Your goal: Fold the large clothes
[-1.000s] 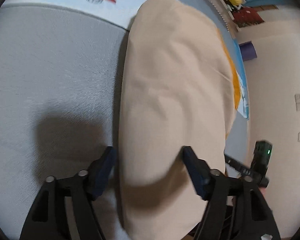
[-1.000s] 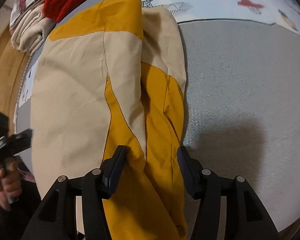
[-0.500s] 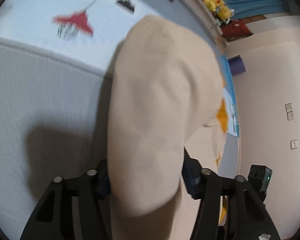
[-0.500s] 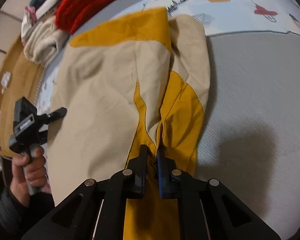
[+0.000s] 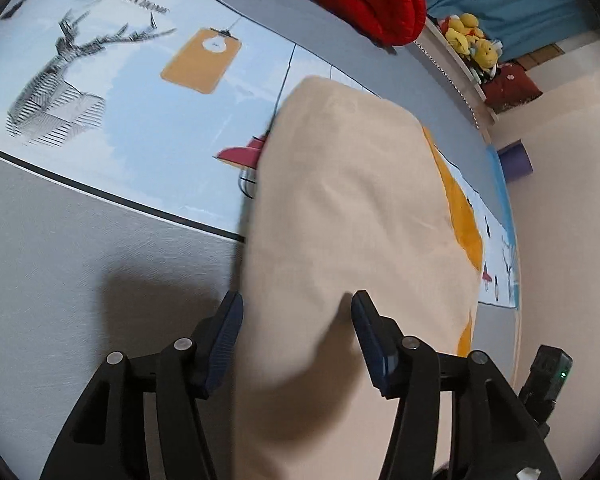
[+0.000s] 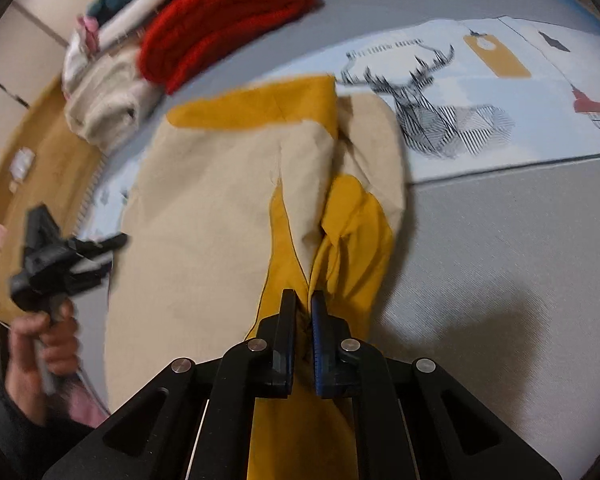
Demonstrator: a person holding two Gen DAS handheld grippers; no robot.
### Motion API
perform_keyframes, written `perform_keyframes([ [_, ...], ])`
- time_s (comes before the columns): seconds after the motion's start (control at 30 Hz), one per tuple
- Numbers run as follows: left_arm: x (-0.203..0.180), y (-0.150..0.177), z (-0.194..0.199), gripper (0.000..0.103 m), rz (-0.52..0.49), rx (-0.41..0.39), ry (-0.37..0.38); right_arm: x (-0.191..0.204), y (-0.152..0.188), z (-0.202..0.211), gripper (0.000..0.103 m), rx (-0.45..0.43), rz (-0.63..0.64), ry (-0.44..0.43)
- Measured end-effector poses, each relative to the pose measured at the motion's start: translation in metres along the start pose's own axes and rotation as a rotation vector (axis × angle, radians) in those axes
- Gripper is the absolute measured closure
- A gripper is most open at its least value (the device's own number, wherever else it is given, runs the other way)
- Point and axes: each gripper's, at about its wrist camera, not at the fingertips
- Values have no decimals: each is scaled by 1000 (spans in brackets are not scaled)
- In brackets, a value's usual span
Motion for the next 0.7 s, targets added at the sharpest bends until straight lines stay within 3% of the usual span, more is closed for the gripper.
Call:
perform_keyframes([
  [0.13, -10, 11, 15, 37, -65, 49, -6, 0, 10, 6, 93, 28, 23, 62],
  [0.27, -10, 47, 6, 36, -131, 205, -9, -9, 22, 27, 86, 29, -41, 37],
  [0.33, -10, 66, 0, 36, -181, 241, -51, -7, 29, 35, 79, 27, -35, 25],
  [0.43, -13, 75, 7, 36, -194, 202, -87, 3, 45, 38, 68, 71, -2, 25],
  [0.57, -32, 95, 27, 36, -255, 163, -90, 6, 74, 22, 68, 180, 87, 233],
  [0.63, -39, 105, 19, 32, -343, 180, -162, 2, 81, 19, 68, 210, 82, 275],
  [0.67, -37, 116, 6, 30, -413, 211, -269, 1, 83, 19, 68, 215, 89, 291],
  [0.7, -36, 119, 3, 30, -427, 213, -295, 1, 84, 20, 68, 217, 96, 300],
])
Point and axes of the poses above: each gripper's, at about its wrist camera, not at the fingertips, and z roughly against the way its jaws point, x to its left, y to its underside, and after that the axes turned 2 degrees about -x, right-handed
